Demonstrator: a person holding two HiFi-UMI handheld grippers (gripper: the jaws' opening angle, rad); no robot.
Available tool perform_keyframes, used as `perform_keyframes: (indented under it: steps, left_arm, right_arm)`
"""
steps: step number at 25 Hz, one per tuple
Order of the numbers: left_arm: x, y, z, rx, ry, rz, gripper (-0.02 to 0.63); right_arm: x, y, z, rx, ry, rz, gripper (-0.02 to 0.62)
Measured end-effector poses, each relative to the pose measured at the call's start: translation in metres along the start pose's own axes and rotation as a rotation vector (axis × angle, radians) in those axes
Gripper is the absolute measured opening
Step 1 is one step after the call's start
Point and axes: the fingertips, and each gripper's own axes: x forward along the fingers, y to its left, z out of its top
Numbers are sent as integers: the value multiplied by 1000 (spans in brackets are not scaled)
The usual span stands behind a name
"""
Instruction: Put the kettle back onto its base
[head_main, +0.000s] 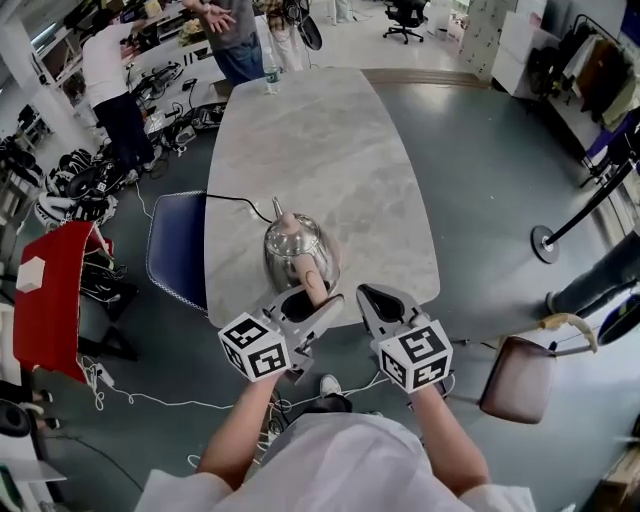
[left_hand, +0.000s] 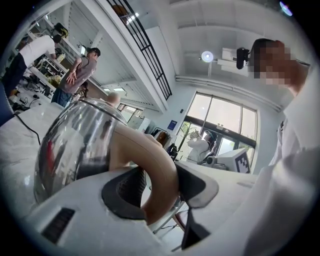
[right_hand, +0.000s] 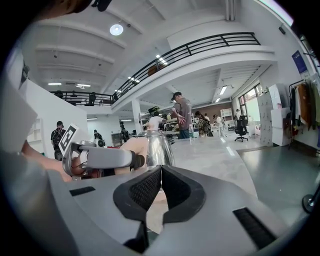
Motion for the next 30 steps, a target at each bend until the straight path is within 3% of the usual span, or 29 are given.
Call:
perform_keyframes:
  steps: [7, 30]
  left_arm:
    - [6, 26, 2, -6, 13, -49, 183]
    - [32, 62, -12, 35, 66, -81, 184]
  right_arm:
    - [11, -6, -5, 16, 19, -50, 5]
    - [22, -19, -22, 38, 53, -102, 5]
